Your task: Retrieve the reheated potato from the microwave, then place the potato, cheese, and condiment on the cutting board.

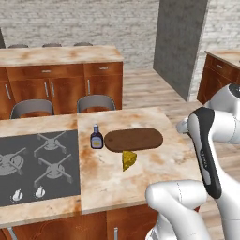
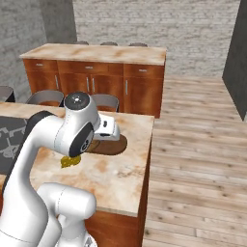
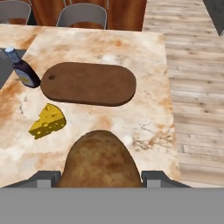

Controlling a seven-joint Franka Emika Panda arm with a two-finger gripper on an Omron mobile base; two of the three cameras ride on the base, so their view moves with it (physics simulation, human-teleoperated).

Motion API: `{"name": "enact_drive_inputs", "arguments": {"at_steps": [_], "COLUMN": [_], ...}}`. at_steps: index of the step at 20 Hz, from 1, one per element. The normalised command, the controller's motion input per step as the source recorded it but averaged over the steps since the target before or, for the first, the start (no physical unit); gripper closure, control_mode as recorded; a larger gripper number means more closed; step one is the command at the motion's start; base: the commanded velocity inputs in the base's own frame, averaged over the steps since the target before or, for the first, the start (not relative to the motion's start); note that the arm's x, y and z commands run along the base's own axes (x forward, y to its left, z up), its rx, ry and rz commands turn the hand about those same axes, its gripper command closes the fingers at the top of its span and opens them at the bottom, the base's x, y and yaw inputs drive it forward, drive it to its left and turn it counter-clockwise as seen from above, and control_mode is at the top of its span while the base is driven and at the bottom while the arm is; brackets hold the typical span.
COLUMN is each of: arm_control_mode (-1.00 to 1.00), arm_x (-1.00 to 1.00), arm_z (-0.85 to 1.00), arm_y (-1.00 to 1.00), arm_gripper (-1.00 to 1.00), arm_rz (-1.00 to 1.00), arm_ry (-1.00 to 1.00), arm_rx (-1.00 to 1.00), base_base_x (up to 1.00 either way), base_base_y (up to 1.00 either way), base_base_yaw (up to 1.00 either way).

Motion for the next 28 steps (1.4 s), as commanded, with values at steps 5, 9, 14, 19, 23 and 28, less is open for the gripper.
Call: {"name": "enact_drive_inputs", "arguments": {"at_steps": [5,9,14,19,23,28], "arm_control_mode": [-1.0,-1.0,-1.0,-1.0,-1.0,-1.0], "arm_x": [0.0,0.21,0.71,0.74,0.53,0.61], "arm_z": [0.0,-0.01,-0.06,-0.08,-0.27,-0.33], "arm_y": [0.0,0.03,0.1,0.01,0.02,0.01], "arm_gripper": [1.0,1.0,1.0,1.0,1.0,1.0], "arm_rz": [0.0,0.0,0.0,0.0,0.0,0.0], "arm_ry": [0.0,0.07,0.37,0.21,-0.02,-0.03], "arm_rx": [0.0,0.0,-0.01,0.02,0.0,0.01], "base_base_x": [0.0,0.0,0.0,0.0,0.0,0.0], "base_base_y": [0.0,0.0,0.0,0.0,0.0,0.0], "base_base_yaw": [0.0,0.0,0.0,0.0,0.0,0.0]}}
